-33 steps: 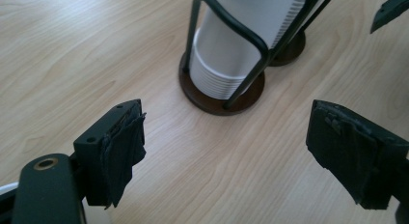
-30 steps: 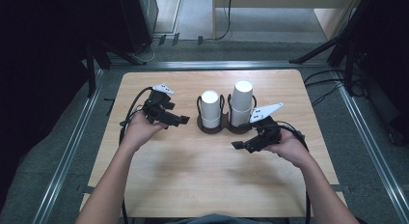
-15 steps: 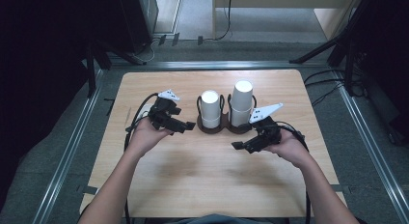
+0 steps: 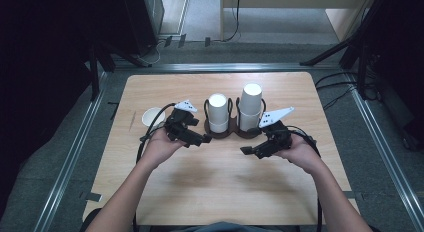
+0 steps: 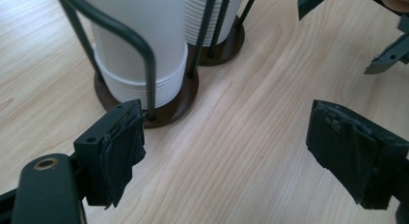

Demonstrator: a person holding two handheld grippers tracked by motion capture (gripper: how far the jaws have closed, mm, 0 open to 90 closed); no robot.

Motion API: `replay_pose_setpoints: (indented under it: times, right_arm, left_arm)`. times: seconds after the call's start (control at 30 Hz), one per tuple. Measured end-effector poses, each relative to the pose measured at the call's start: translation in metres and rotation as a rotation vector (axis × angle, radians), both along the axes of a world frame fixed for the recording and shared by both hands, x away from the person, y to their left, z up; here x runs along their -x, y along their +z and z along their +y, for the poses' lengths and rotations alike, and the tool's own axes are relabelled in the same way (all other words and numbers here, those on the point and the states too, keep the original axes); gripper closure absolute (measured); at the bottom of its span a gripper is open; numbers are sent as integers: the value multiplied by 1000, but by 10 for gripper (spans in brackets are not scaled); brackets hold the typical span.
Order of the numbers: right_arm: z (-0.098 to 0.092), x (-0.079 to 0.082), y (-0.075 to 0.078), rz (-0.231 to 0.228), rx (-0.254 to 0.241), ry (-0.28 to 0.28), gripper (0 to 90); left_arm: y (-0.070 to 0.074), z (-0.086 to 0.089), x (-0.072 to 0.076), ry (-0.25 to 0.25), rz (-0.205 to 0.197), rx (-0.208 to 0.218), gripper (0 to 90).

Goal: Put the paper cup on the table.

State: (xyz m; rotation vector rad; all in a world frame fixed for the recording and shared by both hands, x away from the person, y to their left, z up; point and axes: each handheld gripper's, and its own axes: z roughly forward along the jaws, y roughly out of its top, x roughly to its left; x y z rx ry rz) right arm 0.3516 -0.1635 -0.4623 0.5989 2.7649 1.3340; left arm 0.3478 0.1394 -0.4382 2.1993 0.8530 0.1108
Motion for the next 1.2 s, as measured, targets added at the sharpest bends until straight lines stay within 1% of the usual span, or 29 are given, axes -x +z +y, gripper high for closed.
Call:
replay_pose_setpoints:
  times: [0.07, 0.2, 0.27, 0.33, 0.4, 0.47, 0.57, 0.67, 0.77, 0.87, 0.93, 0.97, 1.07, 1.2]
  right_arm:
    - [0, 0, 0, -1, 1, 2, 235]
    - [0, 0, -1, -1, 0, 0, 235]
    - [-1, -1, -1, -2, -2, -3, 235]
    - [-1, -1, -1, -5, -1, -5, 235]
    - [-1, -1, -1, -7, 4, -4, 235]
    - [0, 0, -2, -10, 9, -3, 235]
    - [0, -1, -3, -5, 15, -9, 235]
    - [0, -1, -3, -8, 16, -7, 235]
    - [0, -1, -3, -10, 15, -7, 235]
    - [0, -1, -3, -11, 17, -8, 235]
    - [0, -1, -4, -15, 20, -4, 235]
    - [-1, -1, -4, -20, 24, -1, 235]
    - [-2, -1, -6, -17, 35, -3, 234]
    - [-2, -1, -7, -16, 38, -5, 235]
  left_arm:
    - [0, -4, 3, -2, -18, 5, 136]
    - [-2, -9, 6, -10, -31, 13, 136]
    - [-3, -11, 6, -11, -31, 16, 136]
    - [-4, -14, 7, -21, -31, 6, 134]
    - [-6, -17, 8, -27, -45, -7, 132]
    - [-7, -20, 10, -28, -57, -1, 132]
    - [-10, -24, 11, -36, -68, -5, 132]
    - [-12, -27, 11, -45, -66, -9, 131]
    - [-14, -30, 12, -45, -65, -1, 131]
    - [-17, -31, 12, -37, -68, 25, 131]
    - [-18, -32, 13, -34, -62, 41, 131]
    - [-18, -33, 13, -31, -66, 42, 131]
    - [-19, -36, 15, -44, -81, 22, 131]
    - [-20, -37, 15, -51, -80, 20, 131]
